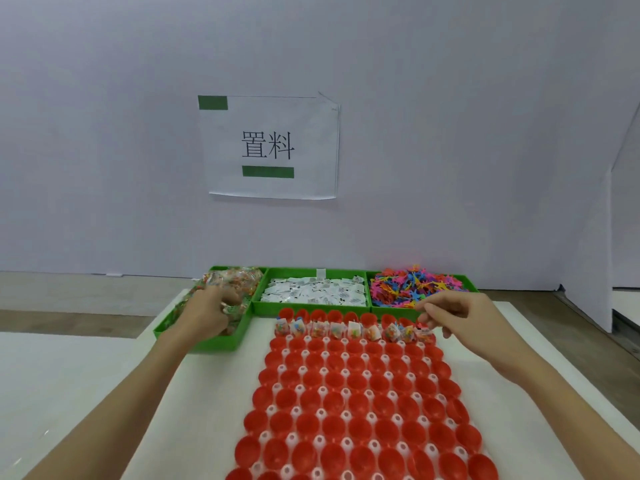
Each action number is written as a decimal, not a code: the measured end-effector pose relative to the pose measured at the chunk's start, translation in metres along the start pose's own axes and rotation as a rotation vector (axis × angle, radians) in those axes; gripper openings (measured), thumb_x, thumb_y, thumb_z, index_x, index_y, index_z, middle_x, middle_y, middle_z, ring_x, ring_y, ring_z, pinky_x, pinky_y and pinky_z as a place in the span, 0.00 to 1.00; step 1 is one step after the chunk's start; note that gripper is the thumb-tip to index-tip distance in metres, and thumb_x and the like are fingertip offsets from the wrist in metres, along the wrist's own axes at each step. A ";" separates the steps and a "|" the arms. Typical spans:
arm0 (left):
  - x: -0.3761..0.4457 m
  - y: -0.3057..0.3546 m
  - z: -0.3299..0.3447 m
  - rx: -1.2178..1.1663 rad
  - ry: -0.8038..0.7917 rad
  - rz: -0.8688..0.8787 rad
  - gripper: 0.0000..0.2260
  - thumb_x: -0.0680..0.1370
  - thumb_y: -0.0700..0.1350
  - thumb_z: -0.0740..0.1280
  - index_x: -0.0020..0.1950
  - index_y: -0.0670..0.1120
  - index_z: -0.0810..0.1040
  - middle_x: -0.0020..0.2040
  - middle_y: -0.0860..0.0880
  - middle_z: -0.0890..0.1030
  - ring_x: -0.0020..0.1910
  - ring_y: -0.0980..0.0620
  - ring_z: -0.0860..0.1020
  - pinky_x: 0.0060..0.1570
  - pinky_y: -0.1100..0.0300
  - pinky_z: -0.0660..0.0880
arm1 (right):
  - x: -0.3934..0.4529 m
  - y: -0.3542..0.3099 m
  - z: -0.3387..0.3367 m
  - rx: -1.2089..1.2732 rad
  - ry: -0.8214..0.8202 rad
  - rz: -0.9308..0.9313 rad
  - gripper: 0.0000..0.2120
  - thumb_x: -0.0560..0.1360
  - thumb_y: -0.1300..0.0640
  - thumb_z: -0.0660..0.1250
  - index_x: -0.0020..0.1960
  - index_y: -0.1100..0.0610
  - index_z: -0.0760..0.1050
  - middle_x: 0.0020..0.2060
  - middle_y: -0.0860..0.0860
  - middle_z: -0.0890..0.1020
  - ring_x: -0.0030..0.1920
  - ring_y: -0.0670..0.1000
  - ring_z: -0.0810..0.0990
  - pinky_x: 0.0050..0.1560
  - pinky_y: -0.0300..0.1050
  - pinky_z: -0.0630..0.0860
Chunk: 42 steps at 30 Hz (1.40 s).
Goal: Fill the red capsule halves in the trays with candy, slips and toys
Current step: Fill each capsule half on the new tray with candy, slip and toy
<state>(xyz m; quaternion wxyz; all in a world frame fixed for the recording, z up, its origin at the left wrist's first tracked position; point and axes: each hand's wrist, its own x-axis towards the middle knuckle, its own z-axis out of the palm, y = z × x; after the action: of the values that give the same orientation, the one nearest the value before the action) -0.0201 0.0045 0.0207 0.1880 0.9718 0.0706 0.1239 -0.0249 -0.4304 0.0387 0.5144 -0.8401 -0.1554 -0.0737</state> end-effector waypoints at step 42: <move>-0.099 0.063 0.019 -1.042 0.275 0.129 0.15 0.77 0.37 0.73 0.52 0.58 0.87 0.41 0.50 0.85 0.40 0.56 0.80 0.41 0.71 0.74 | 0.128 -0.051 0.152 -0.668 -0.324 -0.180 0.12 0.81 0.59 0.68 0.63 0.55 0.83 0.61 0.54 0.84 0.55 0.50 0.83 0.62 0.45 0.76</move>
<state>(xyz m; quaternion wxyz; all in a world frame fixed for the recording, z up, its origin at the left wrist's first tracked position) -0.1045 -0.0781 0.0066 0.6259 0.7272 -0.0359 0.2796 0.0728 -0.2503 0.0483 0.1725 -0.9452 -0.2754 -0.0316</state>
